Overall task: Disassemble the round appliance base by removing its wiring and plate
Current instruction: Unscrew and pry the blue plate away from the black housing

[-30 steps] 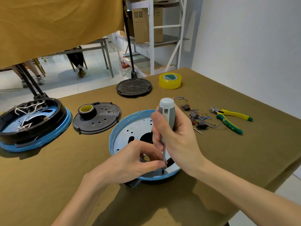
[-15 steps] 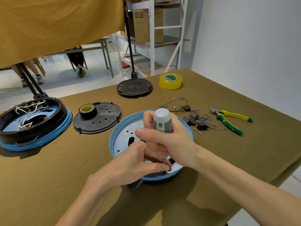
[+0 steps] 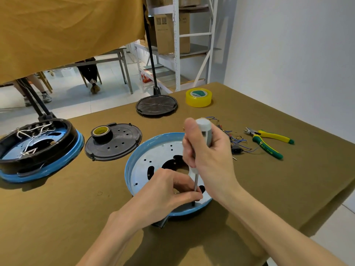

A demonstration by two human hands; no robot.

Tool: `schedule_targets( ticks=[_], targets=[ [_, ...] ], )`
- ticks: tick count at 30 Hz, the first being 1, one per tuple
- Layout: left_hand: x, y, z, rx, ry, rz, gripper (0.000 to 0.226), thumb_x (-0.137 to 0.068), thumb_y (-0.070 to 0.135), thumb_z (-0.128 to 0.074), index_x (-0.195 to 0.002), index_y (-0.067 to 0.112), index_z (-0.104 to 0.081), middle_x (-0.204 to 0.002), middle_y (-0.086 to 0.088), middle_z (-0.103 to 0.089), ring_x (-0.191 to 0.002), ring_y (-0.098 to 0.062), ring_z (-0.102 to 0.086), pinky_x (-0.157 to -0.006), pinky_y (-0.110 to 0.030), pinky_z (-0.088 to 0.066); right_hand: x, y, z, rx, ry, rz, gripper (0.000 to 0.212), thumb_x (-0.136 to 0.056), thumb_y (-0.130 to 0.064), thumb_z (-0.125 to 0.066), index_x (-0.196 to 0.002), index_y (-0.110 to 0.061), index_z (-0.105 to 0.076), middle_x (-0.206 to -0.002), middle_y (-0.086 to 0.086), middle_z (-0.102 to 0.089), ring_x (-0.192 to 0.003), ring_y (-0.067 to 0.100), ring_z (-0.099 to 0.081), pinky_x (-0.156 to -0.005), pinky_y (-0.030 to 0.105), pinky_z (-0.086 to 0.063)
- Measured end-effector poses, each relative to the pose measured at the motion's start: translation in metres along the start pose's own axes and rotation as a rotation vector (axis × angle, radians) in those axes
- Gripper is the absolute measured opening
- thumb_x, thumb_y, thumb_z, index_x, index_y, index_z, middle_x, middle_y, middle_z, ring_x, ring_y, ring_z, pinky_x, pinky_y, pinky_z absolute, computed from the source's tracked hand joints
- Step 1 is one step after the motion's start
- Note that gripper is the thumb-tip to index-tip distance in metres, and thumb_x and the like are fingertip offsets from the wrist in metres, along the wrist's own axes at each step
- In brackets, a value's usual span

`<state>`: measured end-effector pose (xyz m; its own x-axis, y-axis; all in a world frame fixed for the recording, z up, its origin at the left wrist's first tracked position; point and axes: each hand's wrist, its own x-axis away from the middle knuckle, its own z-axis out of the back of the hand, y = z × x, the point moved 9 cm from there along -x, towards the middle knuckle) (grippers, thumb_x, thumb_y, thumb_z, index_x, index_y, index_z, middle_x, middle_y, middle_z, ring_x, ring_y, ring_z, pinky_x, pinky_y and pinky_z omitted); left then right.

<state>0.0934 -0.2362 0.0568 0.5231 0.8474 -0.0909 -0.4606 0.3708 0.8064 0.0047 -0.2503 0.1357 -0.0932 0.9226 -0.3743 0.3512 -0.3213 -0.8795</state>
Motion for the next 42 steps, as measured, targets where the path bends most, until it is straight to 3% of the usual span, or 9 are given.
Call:
schedule_targets(
  ticks=[8,12,15,19,21,24,29,37,42],
  targets=[
    [0.001,-0.004,-0.001,0.041,-0.016,0.01,0.006,-0.093,0.036,-0.075,-0.094,0.032,-0.078,-0.095,0.02,-0.076,-0.094,-0.002,-0.072,-0.084,-0.01,-0.051,0.0,0.011,-0.049,-0.212,-0.643,-0.311,0.07,-0.08,-0.064,-0.072,-0.076,-0.008,-0.031,-0.048,-0.007,-0.032,-0.036,0.006,-0.02,-0.04,0.023,-0.016],
    [0.002,-0.001,-0.008,0.144,-0.115,0.024,0.019,-0.101,0.021,-0.065,-0.117,0.026,-0.076,-0.108,0.017,-0.077,-0.108,-0.002,-0.07,-0.095,-0.014,-0.051,-0.006,0.012,-0.039,-0.181,-0.535,-0.243,0.075,-0.075,-0.073,-0.068,-0.075,-0.004,-0.039,-0.053,0.002,-0.041,-0.036,0.008,-0.029,-0.042,0.019,-0.028],
    [0.001,-0.003,-0.007,0.176,-0.088,0.052,0.017,-0.101,0.019,-0.065,-0.112,0.018,-0.078,-0.102,0.013,-0.079,-0.101,-0.003,-0.073,-0.09,-0.013,-0.053,-0.01,0.015,-0.025,-0.147,-0.395,-0.183,0.072,-0.075,-0.074,-0.068,-0.08,-0.004,-0.052,-0.058,0.002,-0.051,-0.039,0.013,-0.037,-0.04,0.02,-0.031],
    [0.001,0.0,-0.005,0.13,-0.029,0.018,0.011,-0.095,0.027,-0.075,-0.099,0.022,-0.083,-0.097,0.016,-0.078,-0.094,-0.002,-0.073,-0.085,-0.012,-0.053,0.006,0.02,-0.041,-0.509,-0.652,-0.445,0.057,-0.08,-0.072,-0.064,-0.075,-0.016,-0.069,-0.051,-0.003,-0.056,-0.033,0.006,-0.036,-0.035,0.018,-0.029],
    [0.002,-0.001,-0.003,0.125,-0.022,0.025,0.01,-0.094,0.028,-0.075,-0.097,0.022,-0.083,-0.096,0.018,-0.078,-0.094,-0.002,-0.073,-0.085,-0.012,-0.053,0.004,0.024,-0.039,-0.365,-0.626,-0.444,0.061,-0.084,-0.074,-0.055,-0.083,-0.017,-0.073,-0.057,0.0,-0.062,-0.039,0.009,-0.047,-0.042,0.021,-0.037],
    [0.002,-0.005,-0.002,0.119,-0.013,0.045,0.011,-0.093,0.029,-0.076,-0.1,0.025,-0.082,-0.093,0.019,-0.078,-0.091,0.0,-0.073,-0.084,-0.012,-0.054,-0.004,0.015,-0.024,-0.123,-0.422,-0.303,0.057,-0.092,-0.065,-0.053,-0.102,-0.01,-0.065,-0.076,0.008,-0.065,-0.054,0.019,-0.054,-0.053,0.03,-0.046],
    [0.0,-0.001,-0.008,0.118,-0.045,0.007,0.015,-0.096,0.031,-0.073,-0.106,0.025,-0.081,-0.095,0.015,-0.079,-0.093,-0.004,-0.074,-0.085,-0.016,-0.056,0.006,-0.015,-0.015,-0.011,-0.159,-0.018,0.038,-0.094,-0.039,-0.061,-0.079,-0.007,-0.047,-0.061,0.009,-0.045,-0.042,0.015,-0.037,-0.041,0.024,-0.028],
    [0.003,-0.005,-0.007,0.246,-0.11,0.047,0.016,-0.098,0.022,-0.07,-0.113,0.023,-0.075,-0.106,0.011,-0.079,-0.106,-0.008,-0.073,-0.094,-0.017,-0.053,0.004,0.004,-0.059,-0.173,-0.675,-0.355,0.079,-0.072,-0.069,-0.073,-0.081,-0.01,-0.022,-0.049,-0.003,-0.037,-0.033,0.006,-0.024,-0.037,0.016,-0.02],
    [0.002,0.0,-0.007,0.161,-0.099,0.043,0.016,-0.1,0.018,-0.067,-0.109,0.021,-0.08,-0.099,0.013,-0.079,-0.098,-0.003,-0.073,-0.088,-0.013,-0.053,-0.006,-0.008,-0.014,0.102,-0.187,-0.072,0.047,-0.093,-0.046,-0.068,-0.078,-0.007,-0.045,-0.06,0.011,-0.057,-0.042,0.023,-0.047,-0.042,0.028,-0.041]
  ],
)
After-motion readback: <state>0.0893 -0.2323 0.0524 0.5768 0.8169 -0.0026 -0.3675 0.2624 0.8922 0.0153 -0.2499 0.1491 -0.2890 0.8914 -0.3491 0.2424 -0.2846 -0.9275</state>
